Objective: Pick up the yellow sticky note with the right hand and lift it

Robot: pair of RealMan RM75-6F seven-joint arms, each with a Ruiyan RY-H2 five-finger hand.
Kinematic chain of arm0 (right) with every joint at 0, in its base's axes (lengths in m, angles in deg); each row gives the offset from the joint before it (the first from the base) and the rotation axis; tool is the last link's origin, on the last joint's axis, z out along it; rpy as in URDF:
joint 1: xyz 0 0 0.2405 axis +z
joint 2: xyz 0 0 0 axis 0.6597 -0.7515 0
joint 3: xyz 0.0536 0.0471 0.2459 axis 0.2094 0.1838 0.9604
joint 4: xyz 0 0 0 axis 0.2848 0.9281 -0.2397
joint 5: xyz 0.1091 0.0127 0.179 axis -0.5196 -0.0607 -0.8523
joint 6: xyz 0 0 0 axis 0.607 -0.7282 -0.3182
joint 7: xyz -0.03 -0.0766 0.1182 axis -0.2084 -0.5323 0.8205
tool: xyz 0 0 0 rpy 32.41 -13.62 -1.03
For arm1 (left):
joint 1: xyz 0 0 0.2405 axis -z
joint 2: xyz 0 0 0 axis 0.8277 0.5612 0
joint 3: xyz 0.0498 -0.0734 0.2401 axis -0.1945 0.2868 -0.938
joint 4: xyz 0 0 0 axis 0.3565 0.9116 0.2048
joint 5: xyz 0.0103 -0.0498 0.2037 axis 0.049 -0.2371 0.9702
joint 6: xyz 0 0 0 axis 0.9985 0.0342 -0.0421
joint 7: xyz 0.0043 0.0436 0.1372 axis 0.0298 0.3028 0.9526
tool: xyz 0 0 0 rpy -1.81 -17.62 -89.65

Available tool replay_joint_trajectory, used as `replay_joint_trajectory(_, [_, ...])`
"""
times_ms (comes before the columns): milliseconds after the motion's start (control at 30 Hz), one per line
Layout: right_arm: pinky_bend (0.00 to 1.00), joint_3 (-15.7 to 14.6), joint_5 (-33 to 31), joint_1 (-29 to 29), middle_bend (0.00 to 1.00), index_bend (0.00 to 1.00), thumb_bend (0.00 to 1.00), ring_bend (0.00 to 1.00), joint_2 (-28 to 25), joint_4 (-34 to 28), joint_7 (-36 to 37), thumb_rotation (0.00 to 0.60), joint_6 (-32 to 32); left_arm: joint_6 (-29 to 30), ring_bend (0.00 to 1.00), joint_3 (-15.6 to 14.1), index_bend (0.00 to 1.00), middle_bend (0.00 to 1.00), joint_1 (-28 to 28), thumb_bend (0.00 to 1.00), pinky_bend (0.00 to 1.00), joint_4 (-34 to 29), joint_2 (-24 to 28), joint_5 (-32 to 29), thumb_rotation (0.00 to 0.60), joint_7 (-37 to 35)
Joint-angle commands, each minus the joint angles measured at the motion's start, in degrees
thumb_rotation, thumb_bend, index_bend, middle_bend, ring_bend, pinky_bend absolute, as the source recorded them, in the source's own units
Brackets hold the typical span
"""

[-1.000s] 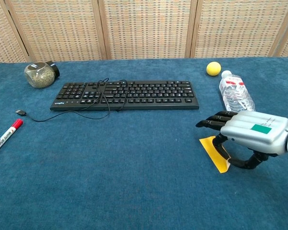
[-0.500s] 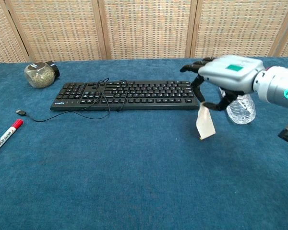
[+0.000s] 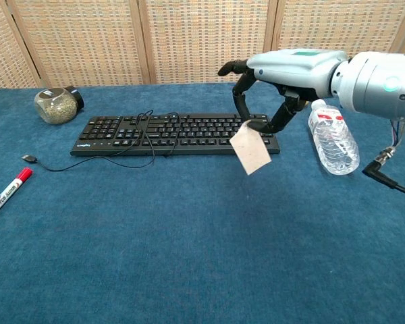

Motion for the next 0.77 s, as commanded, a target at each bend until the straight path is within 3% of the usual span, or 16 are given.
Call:
replay_joint_trajectory(33, [0.0, 0.8, -3.3, 0.2, 0.0, 0.75, 0.56, 0.0, -1.3, -4.6, 5.8, 0.6, 2.2, -0.1, 0.0, 0.0, 0.0, 0.0, 0.0, 0.0, 0.0, 0.0, 0.0, 0.0, 0.6, 0.0])
replay_joint_trajectory(167, [0.0, 1.3, -5.8, 0.9, 0.0, 0.75, 0.57, 0.0, -1.2, -6.1, 9.0, 0.6, 3.7, -0.3, 0.0, 0.0, 0.0, 0.0, 0.1, 0.0, 0.0, 0.0, 0.1, -0.2, 0.6, -0.1])
replay_joint_trajectory(467, [0.0, 4.4, -20.5, 5.7, 0.0, 0.75, 0.59, 0.0, 1.2, -7.6, 19.6, 0.6, 12.0, -0.9, 0.0, 0.2, 0.0, 0.0, 0.5, 0.0, 0.0, 0.2, 0.5, -1.0, 0.6, -1.3])
replay_joint_trajectory(767, [0.0, 4.2, -27.1, 8.0, 0.01, 0.75, 0.59, 0.0, 0.7, -7.7, 26.1, 0.6, 17.0, -0.8, 0.0, 0.1, 0.0, 0.0, 0.4, 0.0, 0.0, 0.1, 0.8, -0.7, 0.6, -1.8])
